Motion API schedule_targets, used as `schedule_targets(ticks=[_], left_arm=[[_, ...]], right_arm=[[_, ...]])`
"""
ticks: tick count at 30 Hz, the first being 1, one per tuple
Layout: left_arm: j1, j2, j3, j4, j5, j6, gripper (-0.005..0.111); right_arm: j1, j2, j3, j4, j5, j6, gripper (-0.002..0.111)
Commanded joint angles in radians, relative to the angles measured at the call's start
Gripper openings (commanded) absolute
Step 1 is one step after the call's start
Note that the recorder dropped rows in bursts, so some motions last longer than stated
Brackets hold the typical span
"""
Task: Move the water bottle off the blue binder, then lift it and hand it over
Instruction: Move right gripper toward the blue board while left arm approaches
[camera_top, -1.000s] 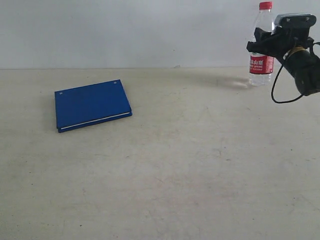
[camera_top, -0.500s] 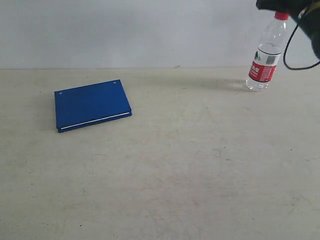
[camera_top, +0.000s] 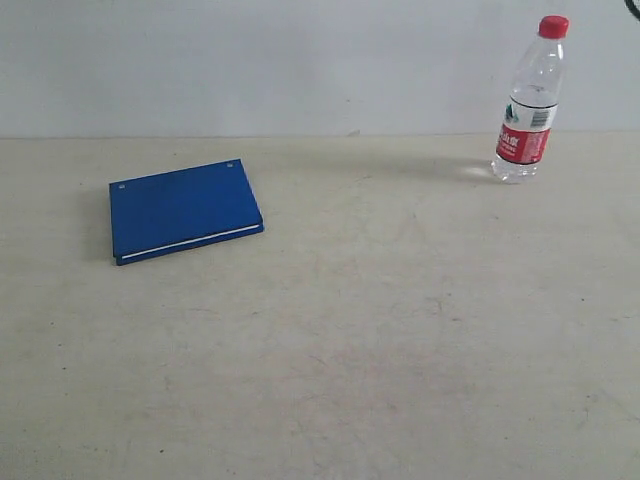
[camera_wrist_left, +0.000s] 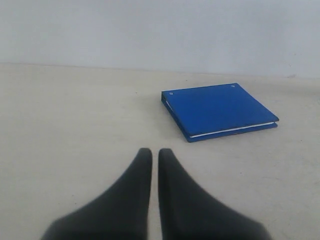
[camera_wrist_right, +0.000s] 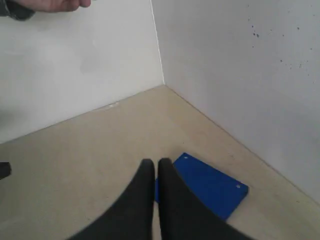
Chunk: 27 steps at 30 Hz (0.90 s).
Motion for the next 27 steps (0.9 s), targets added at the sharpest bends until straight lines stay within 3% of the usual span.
schedule_targets(ticks=[1,2,5,6,8,10,12,15,19,23,27], left_arm=[[0.003,-0.003,-0.002,-0.004,-0.004,-0.008,0.004],[0.003,-0.003,-0.002,-0.004,-0.004,-0.008,0.004],[0.003,-0.003,-0.002,0.006,-0.006,0.008,0.004],[0.003,-0.003,-0.002,0.034,-0.026,0.051,0.004],[0.003,-0.003,-0.002,0.042,-0.095,0.084,0.004],[0.003,-0.003,-0.002,0.045,-0.221,0.097,0.004],[0.003,-0.003,-0.002,0.045,-0.281,0.097,0.004],[0.003,-0.003,-0.002,0.029,-0.371,0.042,0.004],[0.003,-0.003,-0.002,-0.083,-0.384,-0.366,0.004],[0.003,-0.003,-0.002,-0.083,-0.384,-0.652,0.004],[0.004,-0.003,-0.002,-0.073,-0.445,-0.572,0.004]], right_arm=[[0.019,-0.381,0.120,-0.004,0.435,0.023,0.000],[0.019,-0.545,0.181,-0.004,0.622,-0.001,0.000],[0.019,-0.841,0.423,-0.004,0.851,-0.044,0.000],[0.019,-0.927,0.585,-0.004,0.850,0.019,0.000],[0.019,-0.961,0.750,-0.004,0.799,0.170,0.000],[0.019,-0.933,0.956,0.024,0.617,0.333,0.000],[0.019,-0.861,1.056,0.106,0.458,0.331,0.004],[0.019,-0.725,1.114,0.108,0.324,0.257,0.020],[0.021,-0.503,1.116,0.174,0.309,0.060,0.052],[0.094,-0.231,1.085,0.331,0.285,-0.077,0.052],[0.273,0.022,0.975,0.359,0.242,-0.136,0.053]])
